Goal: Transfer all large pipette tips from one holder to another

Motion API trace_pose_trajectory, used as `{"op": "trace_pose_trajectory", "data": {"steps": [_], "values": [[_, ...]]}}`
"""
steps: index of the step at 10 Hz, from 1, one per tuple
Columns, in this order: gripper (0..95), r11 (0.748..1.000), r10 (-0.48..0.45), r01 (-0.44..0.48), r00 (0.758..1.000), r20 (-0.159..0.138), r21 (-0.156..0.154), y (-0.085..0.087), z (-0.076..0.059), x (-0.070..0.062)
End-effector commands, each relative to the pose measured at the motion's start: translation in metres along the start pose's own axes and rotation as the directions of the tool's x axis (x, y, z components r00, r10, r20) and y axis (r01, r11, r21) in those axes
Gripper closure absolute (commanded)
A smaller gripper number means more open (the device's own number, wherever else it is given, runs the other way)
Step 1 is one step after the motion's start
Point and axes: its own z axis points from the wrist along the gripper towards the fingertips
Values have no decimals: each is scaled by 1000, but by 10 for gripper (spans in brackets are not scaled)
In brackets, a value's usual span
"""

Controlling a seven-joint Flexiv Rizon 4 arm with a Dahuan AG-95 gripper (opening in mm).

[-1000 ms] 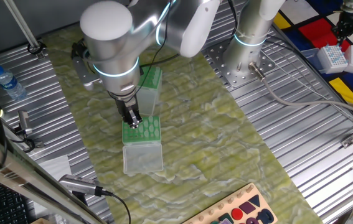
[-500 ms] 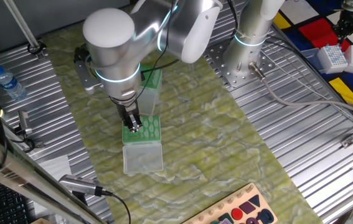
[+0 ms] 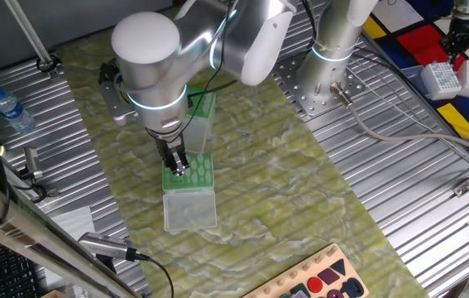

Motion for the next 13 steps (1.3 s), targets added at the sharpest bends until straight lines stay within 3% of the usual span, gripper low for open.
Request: {"op": "trace_pose_trajectory", "data": {"steps": [1,13], "values": [[760,1000,2,-2,1000,-9,0,0,0,0],[760,1000,21,-21,1000,-17,-7,-1,3,8]]}}
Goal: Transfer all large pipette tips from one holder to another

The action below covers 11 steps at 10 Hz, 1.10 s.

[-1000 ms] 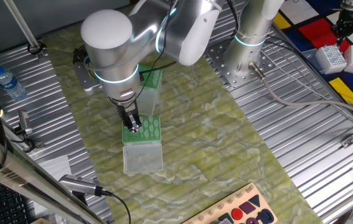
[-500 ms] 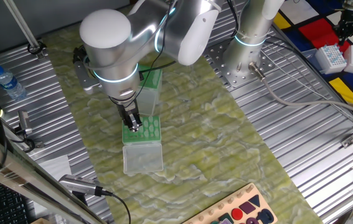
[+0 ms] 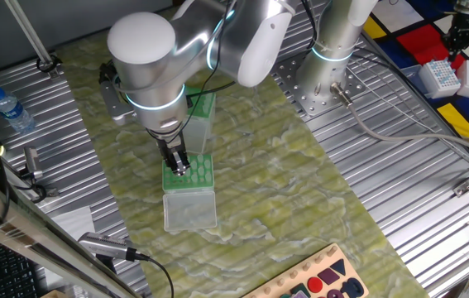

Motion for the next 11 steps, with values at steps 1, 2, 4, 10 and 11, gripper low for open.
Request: {"op": "trace_pose_trajectory", "data": {"steps": [1,2,4,10,11], "values": [[760,1000,-7,7,1000,2,0,-2,0,3],[760,1000,-5,5,1000,0,1,-2,-1,4],[950,1000,-1,1,1000,0,1,-2,-1,4],[950,999,-35,36,999,-17,8,-1,-22,5],[950,999,-48,49,999,-22,7,-2,-32,5]]}}
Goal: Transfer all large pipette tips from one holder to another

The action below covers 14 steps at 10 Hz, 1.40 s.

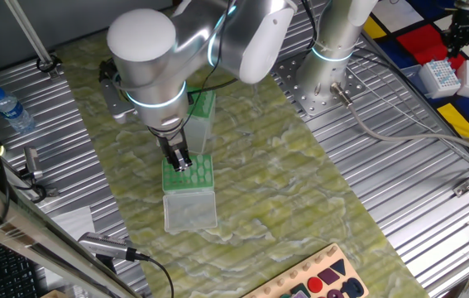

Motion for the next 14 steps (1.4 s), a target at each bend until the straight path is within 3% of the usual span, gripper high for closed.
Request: {"op": "trace_pose_trajectory", "data": {"steps": [1,4,7,9,10,12,14], "values": [[950,999,-43,43,999,-16,-2,-4,-27,2],[950,995,-96,96,995,-36,1,-7,-71,6],[950,993,-114,114,993,-38,1,-3,-98,13],[950,992,-123,124,991,-52,13,1,-110,20],[950,982,-180,183,981,-69,41,0,-117,24],[950,976,-211,214,975,-71,46,-2,-121,26],[950,949,-298,306,949,-99,75,-11,-127,30]]}}
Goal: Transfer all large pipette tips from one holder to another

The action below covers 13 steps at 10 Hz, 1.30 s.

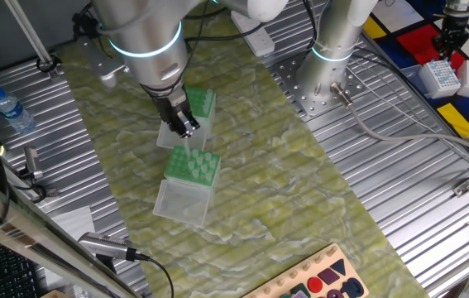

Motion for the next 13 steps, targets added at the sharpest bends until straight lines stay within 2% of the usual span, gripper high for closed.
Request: {"op": "trace_pose_trajectory", "data": {"steps": [1,2,5,6,8,12,13], "values": [[950,992,-114,115,993,-19,43,-10,-5,9],[950,979,-193,195,980,-41,54,-24,-9,17],[950,953,-292,297,952,-89,60,-51,-14,39],[950,949,-305,311,948,-91,57,-58,-12,47],[950,928,-363,370,925,-109,51,-81,-5,69],[950,910,-400,410,906,-141,57,-100,5,101],[950,906,-408,420,901,-145,60,-102,6,106]]}}
